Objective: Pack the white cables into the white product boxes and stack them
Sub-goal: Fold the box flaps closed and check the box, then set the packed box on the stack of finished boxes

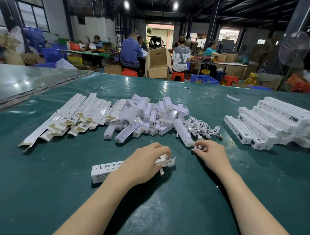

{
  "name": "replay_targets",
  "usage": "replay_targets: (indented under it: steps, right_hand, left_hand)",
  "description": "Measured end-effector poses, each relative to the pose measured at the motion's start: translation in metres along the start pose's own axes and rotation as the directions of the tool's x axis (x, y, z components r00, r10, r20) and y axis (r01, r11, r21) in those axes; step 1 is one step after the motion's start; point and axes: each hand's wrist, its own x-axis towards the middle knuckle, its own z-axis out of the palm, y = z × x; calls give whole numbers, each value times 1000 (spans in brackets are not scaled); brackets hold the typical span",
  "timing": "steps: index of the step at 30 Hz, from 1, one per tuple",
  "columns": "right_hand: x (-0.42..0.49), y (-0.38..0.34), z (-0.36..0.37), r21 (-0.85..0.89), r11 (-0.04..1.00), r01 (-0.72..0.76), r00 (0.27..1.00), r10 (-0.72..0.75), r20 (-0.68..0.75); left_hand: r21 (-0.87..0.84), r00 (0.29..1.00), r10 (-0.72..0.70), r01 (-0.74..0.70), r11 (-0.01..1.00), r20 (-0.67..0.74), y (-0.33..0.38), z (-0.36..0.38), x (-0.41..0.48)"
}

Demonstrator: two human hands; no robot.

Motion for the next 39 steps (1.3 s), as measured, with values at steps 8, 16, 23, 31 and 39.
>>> replay_targets:
  steps: [8,16,23,31,39]
  right_hand:
    - [-11,-25,-1,289,948,133,982,-87,-166]
    - [-22,-61,8,624,773,119,974,-212,77]
    - [-23,-58,-2,699,715,-2,905,-297,305]
    - [-23,-61,9,723,690,-4,942,-241,235]
    - [-20,-57,3,575,818,-1,896,-255,363]
  left_hand:
    - [-63,990,-48,39,997,-136,-2,-1,3]
    - [-53,950,36,-55,997,-311,-3,-9,1]
    - [-41,932,53,-72,997,-359,-5,-9,-2]
    - [15,919,133,-138,990,-371,-7,-10,-1]
    - [-7,937,138,-148,989,-322,-5,0,0]
